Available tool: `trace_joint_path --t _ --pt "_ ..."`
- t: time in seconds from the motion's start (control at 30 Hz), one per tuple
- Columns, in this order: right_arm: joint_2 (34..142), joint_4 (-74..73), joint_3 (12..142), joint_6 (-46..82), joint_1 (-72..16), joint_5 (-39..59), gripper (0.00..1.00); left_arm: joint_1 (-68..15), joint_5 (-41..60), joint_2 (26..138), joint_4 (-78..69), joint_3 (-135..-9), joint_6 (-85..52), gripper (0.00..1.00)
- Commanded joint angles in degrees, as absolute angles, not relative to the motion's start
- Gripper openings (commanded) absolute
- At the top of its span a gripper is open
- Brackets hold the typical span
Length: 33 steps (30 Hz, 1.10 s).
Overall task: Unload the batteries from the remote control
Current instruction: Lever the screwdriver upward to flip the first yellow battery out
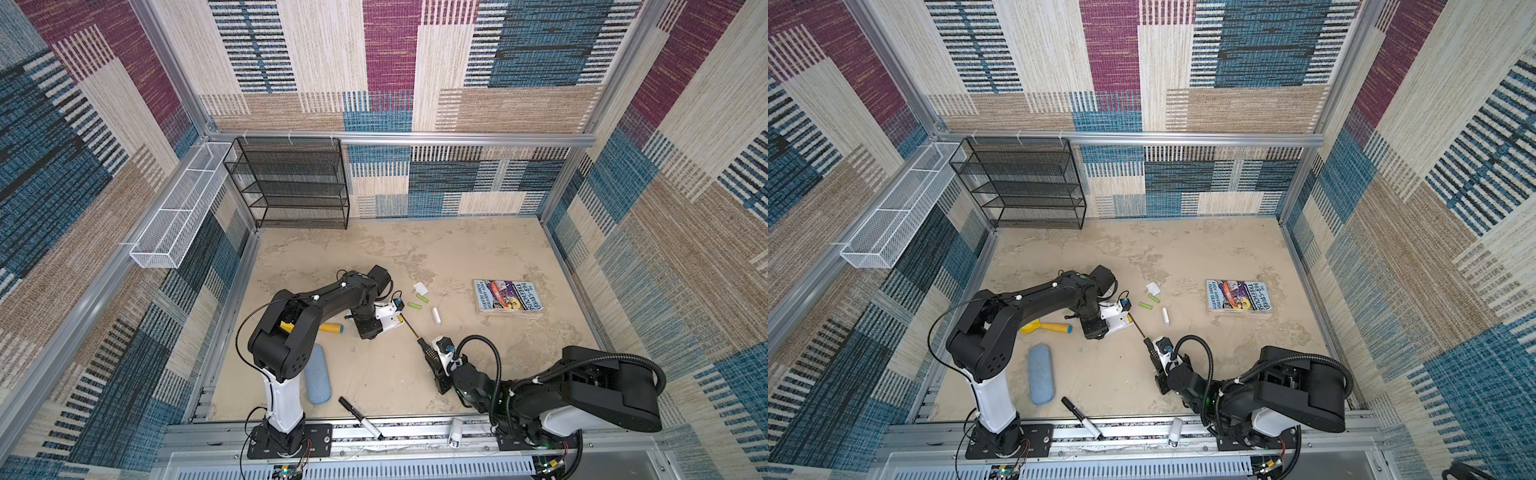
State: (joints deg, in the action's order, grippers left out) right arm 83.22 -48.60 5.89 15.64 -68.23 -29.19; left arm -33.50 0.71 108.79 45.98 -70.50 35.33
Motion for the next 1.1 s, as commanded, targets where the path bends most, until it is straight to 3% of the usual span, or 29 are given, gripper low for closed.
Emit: trace_joint_path --t 0.0,0.43,0.8,1.07 --pt "83.67 -49.35 6.32 17.23 -68.29 -30.73 0.00 -33.75 6.42 110.00 53.91 -69.30 38.50 0.50" --pt "85.80 -47.51 5.99 21.05 -68.29 -31.07 0.00 -33.75 5.63 109.38 54.42 -69.50 38.23 0.50" --pt "80.07 -44.61 5.10 20.21 -68.29 -28.76 0.00 -33.75 5.36 109.42 54.59 -69.50 38.14 0.50" --pt "86.83 -48.10 5.93 21.18 -68.30 -27.73 0.00 -33.75 5.37 109.51 54.58 -69.61 38.23 0.50"
